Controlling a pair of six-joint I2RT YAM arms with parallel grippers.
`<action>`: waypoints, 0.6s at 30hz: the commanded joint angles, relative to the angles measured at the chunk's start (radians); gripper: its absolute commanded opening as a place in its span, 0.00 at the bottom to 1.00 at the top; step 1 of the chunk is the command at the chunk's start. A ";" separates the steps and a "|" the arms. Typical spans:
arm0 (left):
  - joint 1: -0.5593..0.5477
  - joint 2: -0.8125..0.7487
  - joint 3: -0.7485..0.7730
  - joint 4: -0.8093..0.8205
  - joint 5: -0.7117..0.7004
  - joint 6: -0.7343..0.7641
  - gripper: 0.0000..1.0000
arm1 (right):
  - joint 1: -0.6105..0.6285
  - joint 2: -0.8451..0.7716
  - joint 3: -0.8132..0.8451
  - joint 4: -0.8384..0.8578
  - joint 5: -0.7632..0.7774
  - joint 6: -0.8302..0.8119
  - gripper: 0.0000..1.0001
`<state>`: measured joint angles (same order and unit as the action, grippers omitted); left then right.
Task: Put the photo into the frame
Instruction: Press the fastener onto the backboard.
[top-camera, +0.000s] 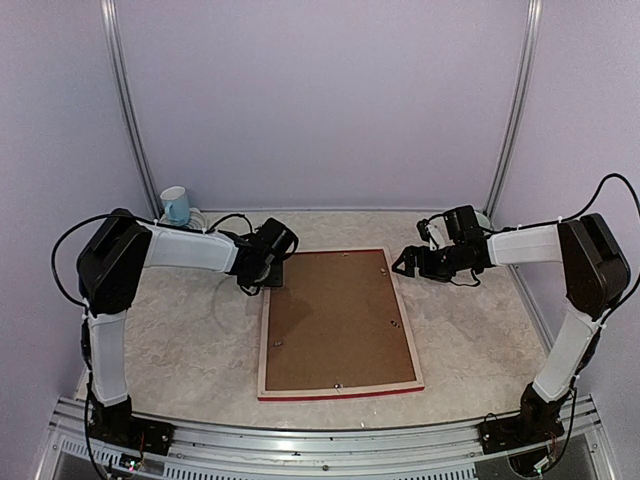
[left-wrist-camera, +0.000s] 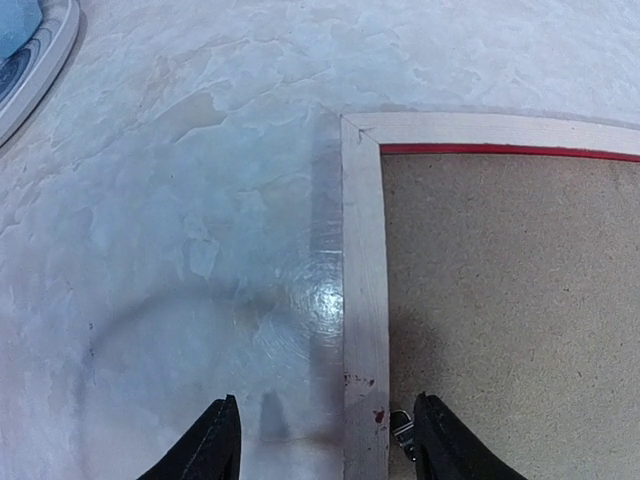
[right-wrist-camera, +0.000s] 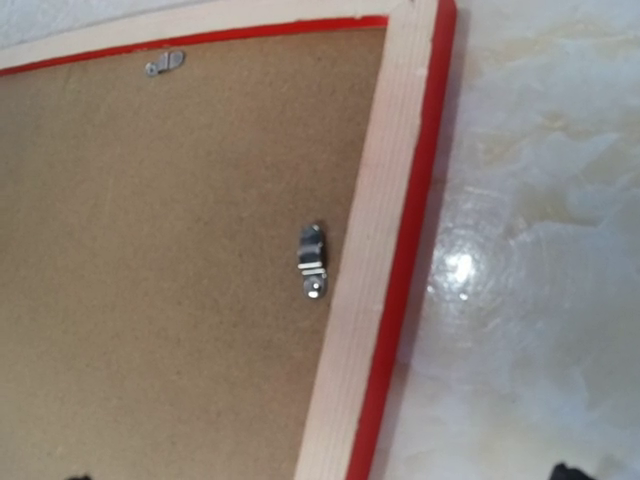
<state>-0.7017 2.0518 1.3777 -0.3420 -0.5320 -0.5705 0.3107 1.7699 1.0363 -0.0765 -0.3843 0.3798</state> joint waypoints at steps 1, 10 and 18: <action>-0.004 -0.001 0.034 -0.063 -0.023 0.009 0.59 | -0.011 -0.020 -0.011 0.018 -0.009 0.002 0.99; -0.002 0.044 0.045 -0.061 0.031 0.011 0.58 | -0.012 -0.022 -0.012 0.019 -0.010 0.003 0.99; -0.002 0.066 0.042 -0.070 0.038 0.006 0.58 | -0.012 -0.020 -0.012 0.020 -0.009 0.003 0.99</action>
<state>-0.7017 2.0850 1.3994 -0.3920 -0.5037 -0.5705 0.3107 1.7699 1.0363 -0.0761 -0.3859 0.3824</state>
